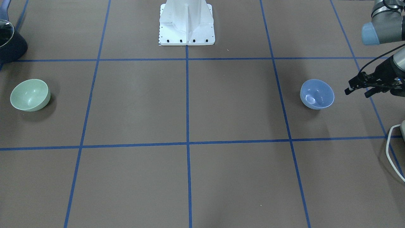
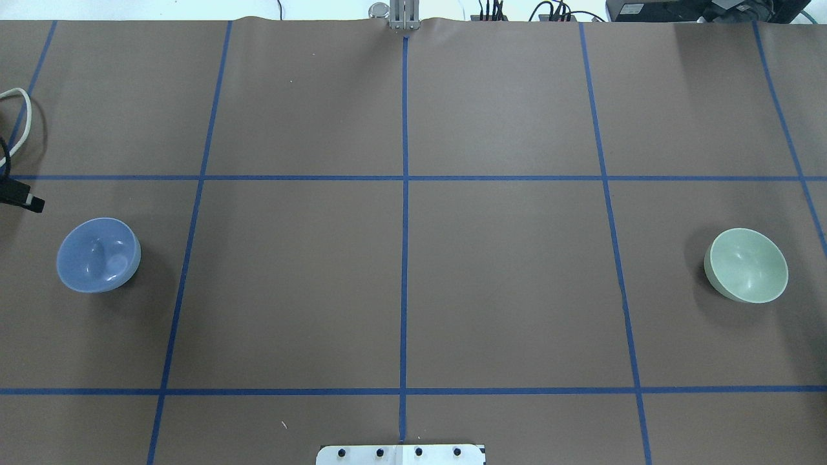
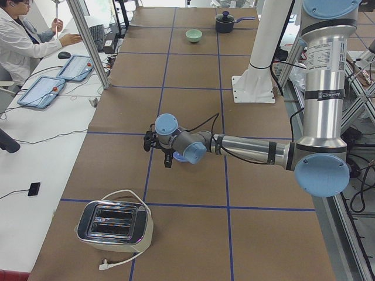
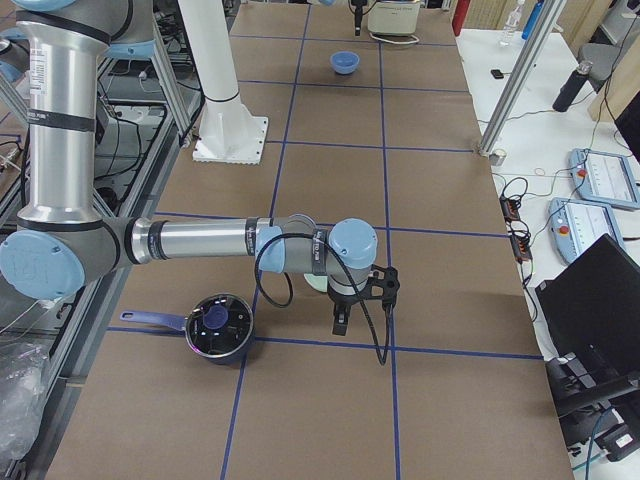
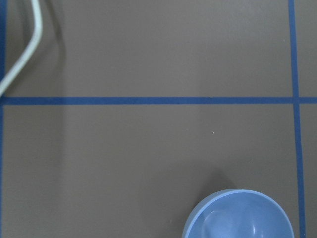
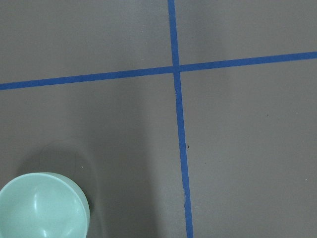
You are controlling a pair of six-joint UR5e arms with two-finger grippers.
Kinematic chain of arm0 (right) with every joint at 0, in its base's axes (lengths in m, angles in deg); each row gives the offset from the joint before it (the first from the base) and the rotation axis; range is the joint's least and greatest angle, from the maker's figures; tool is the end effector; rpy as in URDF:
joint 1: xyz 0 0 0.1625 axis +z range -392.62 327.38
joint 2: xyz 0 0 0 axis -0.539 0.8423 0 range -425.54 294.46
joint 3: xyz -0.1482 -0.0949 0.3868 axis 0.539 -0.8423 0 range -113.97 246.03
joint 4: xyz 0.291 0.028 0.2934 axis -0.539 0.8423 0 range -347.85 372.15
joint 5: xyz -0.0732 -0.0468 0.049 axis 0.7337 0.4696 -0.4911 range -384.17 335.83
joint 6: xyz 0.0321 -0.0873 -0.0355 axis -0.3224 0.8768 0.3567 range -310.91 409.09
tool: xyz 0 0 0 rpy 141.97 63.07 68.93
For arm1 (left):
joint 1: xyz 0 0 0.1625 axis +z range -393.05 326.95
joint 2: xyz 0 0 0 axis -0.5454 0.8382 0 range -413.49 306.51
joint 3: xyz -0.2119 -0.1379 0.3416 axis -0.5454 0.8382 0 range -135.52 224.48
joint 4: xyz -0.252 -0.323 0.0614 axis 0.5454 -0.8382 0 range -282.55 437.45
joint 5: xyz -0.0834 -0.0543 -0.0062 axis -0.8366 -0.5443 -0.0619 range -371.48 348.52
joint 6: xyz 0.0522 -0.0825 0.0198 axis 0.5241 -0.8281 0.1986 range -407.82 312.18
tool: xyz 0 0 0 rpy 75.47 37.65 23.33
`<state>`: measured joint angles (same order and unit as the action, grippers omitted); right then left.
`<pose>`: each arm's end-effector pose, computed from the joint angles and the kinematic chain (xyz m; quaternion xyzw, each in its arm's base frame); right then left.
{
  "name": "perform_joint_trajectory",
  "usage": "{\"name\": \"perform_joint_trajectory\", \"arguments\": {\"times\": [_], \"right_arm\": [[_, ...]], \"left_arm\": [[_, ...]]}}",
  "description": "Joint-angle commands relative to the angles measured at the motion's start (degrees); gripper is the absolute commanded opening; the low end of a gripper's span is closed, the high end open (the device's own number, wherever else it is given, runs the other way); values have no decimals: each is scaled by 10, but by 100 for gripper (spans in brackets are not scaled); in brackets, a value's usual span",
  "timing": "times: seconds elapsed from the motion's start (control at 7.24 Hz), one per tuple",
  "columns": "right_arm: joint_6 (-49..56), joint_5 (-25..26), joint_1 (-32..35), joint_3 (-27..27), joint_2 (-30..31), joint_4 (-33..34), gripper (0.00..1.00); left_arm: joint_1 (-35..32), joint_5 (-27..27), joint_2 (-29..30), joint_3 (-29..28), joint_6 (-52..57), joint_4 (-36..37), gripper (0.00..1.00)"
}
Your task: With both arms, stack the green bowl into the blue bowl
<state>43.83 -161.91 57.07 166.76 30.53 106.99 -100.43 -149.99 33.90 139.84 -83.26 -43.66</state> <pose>0.0571 -0.4458 0.6205 -0.0210 -0.4041 0.0401 0.9136 0.1350 -0.4768 0.5675 0.0414 0.4724 0.0215 0.8801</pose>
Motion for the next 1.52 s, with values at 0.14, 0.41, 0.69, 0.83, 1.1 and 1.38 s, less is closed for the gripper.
{"name": "perform_joint_trajectory", "arguments": {"times": [0.14,0.41,0.69,0.83,1.1,1.38], "right_arm": [[2,-2,0,1,0,0,100],[2,-2,-2,0,0,0,100],[2,-2,-4,0,0,0,100],[2,-2,-6,0,0,0,100],[2,-2,-10,0,0,0,100],[1,-1,-15,0,0,0,100]], "left_arm": [[38,3,-22,-14,-47,-70,91],[92,38,-35,-16,-117,-126,91],[98,45,-35,-19,-120,-127,76],[98,45,-35,-25,-120,-130,65],[99,45,-35,-32,-121,-137,56],[103,45,-33,-32,-124,-137,51]]}}
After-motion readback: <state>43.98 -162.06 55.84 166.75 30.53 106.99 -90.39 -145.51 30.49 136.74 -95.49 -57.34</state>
